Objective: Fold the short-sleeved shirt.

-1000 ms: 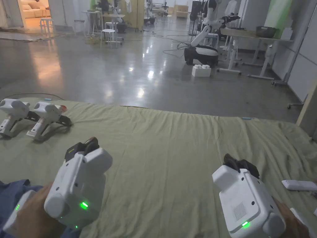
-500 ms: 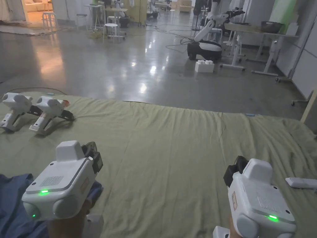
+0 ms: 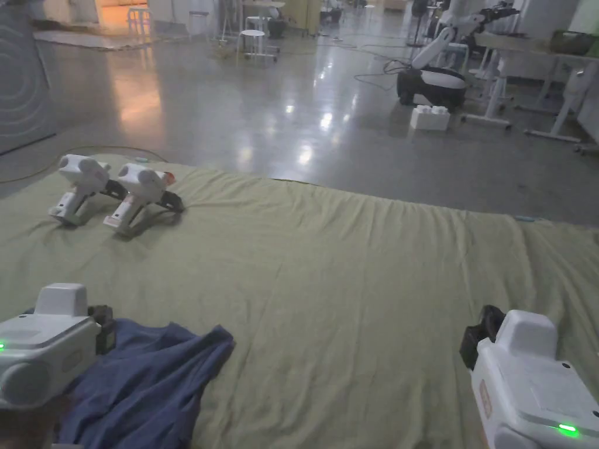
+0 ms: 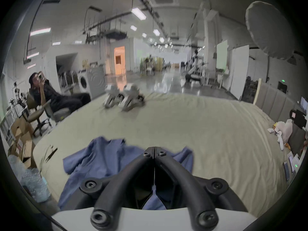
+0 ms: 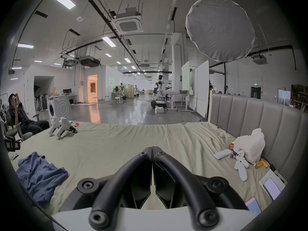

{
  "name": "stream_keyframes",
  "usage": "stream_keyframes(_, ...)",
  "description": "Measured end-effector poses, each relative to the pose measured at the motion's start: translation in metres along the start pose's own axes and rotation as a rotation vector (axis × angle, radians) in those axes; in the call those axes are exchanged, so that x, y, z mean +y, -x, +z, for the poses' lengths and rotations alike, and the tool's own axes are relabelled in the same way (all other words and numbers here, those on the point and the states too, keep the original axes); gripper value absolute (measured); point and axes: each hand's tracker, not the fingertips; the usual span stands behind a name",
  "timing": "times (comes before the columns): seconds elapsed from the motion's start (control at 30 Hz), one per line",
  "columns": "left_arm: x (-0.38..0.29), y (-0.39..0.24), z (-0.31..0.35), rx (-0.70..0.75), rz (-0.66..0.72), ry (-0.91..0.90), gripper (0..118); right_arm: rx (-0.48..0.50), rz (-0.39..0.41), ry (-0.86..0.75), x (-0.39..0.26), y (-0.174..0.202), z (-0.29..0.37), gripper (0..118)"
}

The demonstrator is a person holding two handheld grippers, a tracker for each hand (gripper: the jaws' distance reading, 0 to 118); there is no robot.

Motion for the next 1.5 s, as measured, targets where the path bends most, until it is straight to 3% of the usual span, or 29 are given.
stream_keyframes(0.23, -0.037, 0.084, -0.042, -0.001, 0.098, 0.258, 0, 0.039, 0.024, 0.044, -0.011, 0.017, -0.008, 0)
stream_keyframes(0.3, -0.049, 0.091, -0.057, -0.034, 0.112, 0.325, 18, 0.047, 0.029, 0.055, -0.014, 0.022, -0.009, 0)
stream_keyframes(0.33, -0.053, 0.093, -0.062, -0.056, 0.118, 0.354, 38, 0.051, 0.034, 0.059, -0.015, 0.023, -0.009, 0)
stream_keyframes(0.37, -0.058, 0.093, -0.068, -0.063, 0.127, 0.371, 70, 0.055, 0.04, 0.062, -0.017, 0.024, -0.01, 0)
stream_keyframes(0.4, -0.063, 0.092, -0.074, -0.068, 0.133, 0.397, 87, 0.059, 0.046, 0.065, -0.018, 0.026, -0.011, 0)
stream_keyframes(0.43, -0.068, 0.091, -0.08, -0.087, 0.141, 0.414, 98, 0.062, 0.052, 0.068, -0.019, 0.027, -0.011, 0)
stream_keyframes(0.47, -0.072, 0.089, -0.086, -0.099, 0.154, 0.43, 101, 0.065, 0.056, 0.07, -0.02, 0.028, -0.011, 0)
stream_keyframes(0.6, -0.095, 0.069, -0.112, -0.068, 0.115, 0.524, 99, 0.063, 0.063, 0.088, -0.025, 0.03, -0.012, 0)
stream_keyframes(0.67, -0.107, 0.056, -0.119, -0.006, 0.012, 0.568, 92, 0.061, 0.066, 0.095, -0.028, 0.029, -0.011, 0)
stream_keyframes(0.73, -0.105, 0.039, -0.114, 0.008, -0.091, 0.478, 75, 0.058, 0.07, 0.104, -0.03, 0.03, -0.011, 0)
stream_keyframes(0.83, -0.103, 0.036, -0.114, -0.002, -0.099, 0.453, 26, 0.056, 0.062, 0.112, -0.033, 0.031, -0.011, 0)
stream_keyframes(0.87, -0.103, 0.035, -0.114, 0.009, -0.102, 0.445, 3, 0.057, 0.059, 0.116, -0.035, 0.031, -0.011, 0)
stream_keyframes(0.93, -0.108, 0.046, -0.118, 0.056, -0.114, 0.432, 0, 0.064, 0.053, 0.124, -0.037, 0.032, -0.012, 0)
stream_keyframes(1.07, -0.111, 0.058, -0.115, 0.016, -0.074, 0.388, 0, 0.074, 0.044, 0.131, -0.041, 0.034, -0.011, 0)
stream_keyframes(1.2, -0.096, 0.065, -0.098, 0.015, -0.042, 0.236, 0, 0.077, 0.041, 0.127, -0.039, 0.033, -0.008, 0)
stream_keyframes(1.3, -0.07, 0.071, -0.085, -0.012, 0.0, 0.154, 0, 0.077, 0.036, 0.12, -0.036, 0.029, -0.008, 0)
stream_keyframes(1.5, -0.005, 0.051, -0.053, -0.06, -0.048, -0.043, 0, 0.07, 0.016, 0.093, -0.027, 0.019, -0.004, 0)
